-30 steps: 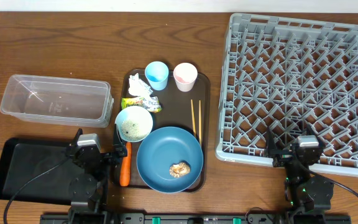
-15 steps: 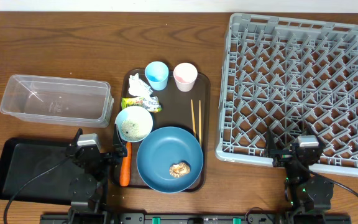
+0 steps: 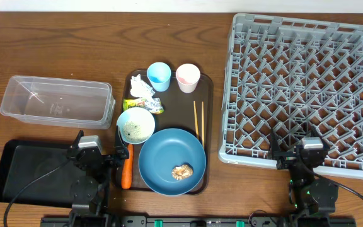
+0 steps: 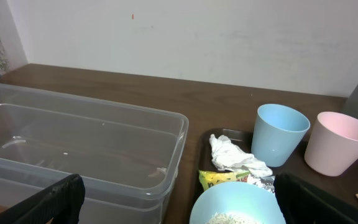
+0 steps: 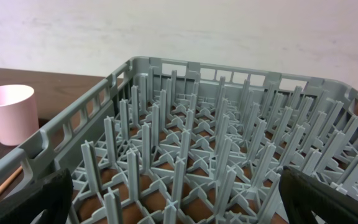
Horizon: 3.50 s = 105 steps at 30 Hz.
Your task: Sort waste into correct bins and load items into the dishwasher rack
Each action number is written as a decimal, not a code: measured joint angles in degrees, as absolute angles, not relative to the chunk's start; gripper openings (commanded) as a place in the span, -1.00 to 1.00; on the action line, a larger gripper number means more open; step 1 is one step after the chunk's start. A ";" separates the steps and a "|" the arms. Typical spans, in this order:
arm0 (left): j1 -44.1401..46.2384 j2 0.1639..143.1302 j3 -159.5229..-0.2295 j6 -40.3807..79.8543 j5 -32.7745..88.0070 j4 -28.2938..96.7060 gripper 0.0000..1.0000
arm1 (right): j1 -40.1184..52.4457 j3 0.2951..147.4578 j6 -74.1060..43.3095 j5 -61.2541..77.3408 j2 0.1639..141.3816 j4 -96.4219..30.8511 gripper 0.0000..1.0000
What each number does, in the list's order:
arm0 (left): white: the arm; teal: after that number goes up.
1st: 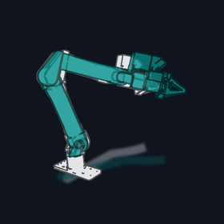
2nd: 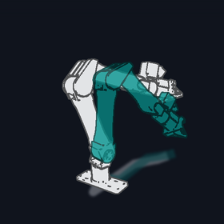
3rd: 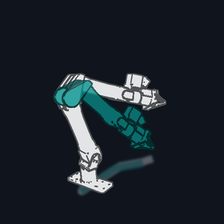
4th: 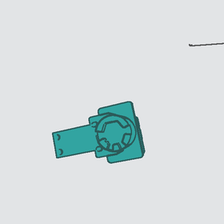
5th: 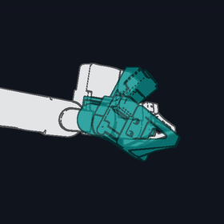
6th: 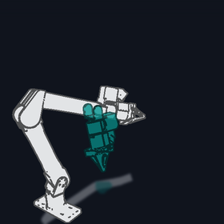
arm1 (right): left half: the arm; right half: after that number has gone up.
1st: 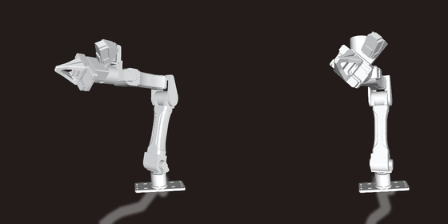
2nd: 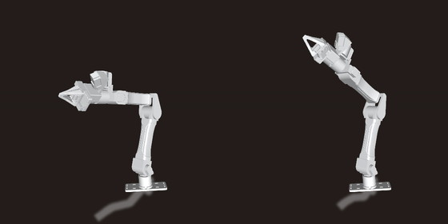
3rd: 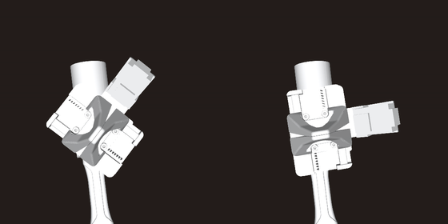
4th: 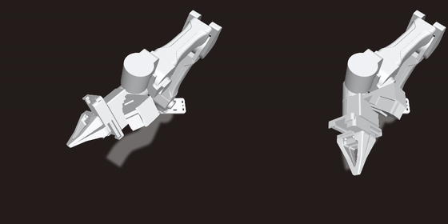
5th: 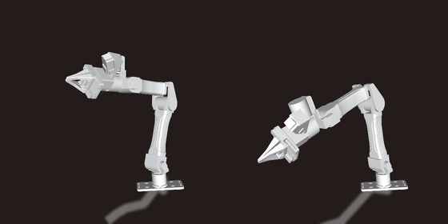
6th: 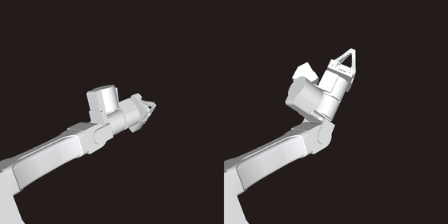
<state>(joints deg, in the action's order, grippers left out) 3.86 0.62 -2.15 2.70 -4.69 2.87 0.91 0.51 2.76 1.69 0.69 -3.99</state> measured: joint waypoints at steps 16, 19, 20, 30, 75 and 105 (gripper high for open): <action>3.86 0.62 -2.15 2.70 -4.69 2.87 0.96 | 0.91 0.51 2.76 1.69 0.69 -3.99 0.98; 3.86 0.62 -2.15 2.70 -4.69 2.87 0.95 | 0.91 0.51 2.76 1.69 0.69 -3.99 0.99; 3.86 0.62 -2.15 2.70 -4.69 2.87 0.96 | 0.91 0.51 2.76 1.69 0.69 -3.99 0.98; 3.86 0.62 -2.09 2.72 -1.98 2.68 0.96 | 0.91 0.40 -2.39 5.63 0.73 -1.54 0.98; 3.95 87.59 -74.91 12.25 16.10 41.01 0.96 | 0.91 70.46 -7.77 20.23 72.97 -50.26 0.98; 10.52 113.30 -79.55 10.48 6.46 25.54 -0.88 | 0.91 70.46 -7.38 20.23 73.03 -50.13 0.98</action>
